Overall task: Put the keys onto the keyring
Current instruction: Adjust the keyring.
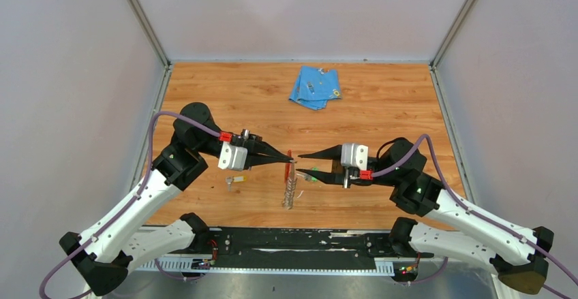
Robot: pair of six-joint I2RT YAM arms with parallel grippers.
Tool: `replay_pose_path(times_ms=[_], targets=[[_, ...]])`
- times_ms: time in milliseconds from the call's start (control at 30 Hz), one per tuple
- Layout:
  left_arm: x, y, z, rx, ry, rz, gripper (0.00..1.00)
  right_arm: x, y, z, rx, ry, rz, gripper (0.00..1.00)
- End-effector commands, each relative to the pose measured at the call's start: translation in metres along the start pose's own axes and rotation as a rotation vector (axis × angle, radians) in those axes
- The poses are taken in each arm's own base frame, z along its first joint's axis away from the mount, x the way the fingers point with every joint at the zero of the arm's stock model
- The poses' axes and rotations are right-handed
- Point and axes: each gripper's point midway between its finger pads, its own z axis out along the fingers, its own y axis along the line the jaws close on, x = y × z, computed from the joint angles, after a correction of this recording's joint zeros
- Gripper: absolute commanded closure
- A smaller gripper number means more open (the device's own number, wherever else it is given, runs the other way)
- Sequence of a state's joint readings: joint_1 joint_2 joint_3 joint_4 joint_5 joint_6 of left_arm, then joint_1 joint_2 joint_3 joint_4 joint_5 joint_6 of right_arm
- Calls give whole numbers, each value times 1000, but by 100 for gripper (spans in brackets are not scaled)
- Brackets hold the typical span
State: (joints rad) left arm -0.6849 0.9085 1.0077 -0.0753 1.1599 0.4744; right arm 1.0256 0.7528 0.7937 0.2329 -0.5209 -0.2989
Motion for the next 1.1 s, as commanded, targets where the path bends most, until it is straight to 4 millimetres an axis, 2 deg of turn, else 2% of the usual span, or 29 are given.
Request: replay_pose_path(times_ms=[0, 467, 667, 800, 967, 1067], targets=[[-9, 0, 2, 16, -26, 23, 100, -17, -10, 1, 42, -52, -13, 64], [-6, 0, 3, 17, -23, 18, 100, -23, -10, 8, 27, -76, 12, 75], [1, -1, 2, 9, -6, 19, 100, -22, -12, 9, 34, -70, 24, 97], [9, -2, 1, 0, 25, 23, 100, -15, -14, 8, 48, -16, 50, 99], [34, -7, -8, 3, 149, 25, 76, -3, -18, 0, 74, 95, 68, 99], [43, -7, -13, -10, 203, 22, 70, 9, -18, -5, 68, 188, 87, 99]])
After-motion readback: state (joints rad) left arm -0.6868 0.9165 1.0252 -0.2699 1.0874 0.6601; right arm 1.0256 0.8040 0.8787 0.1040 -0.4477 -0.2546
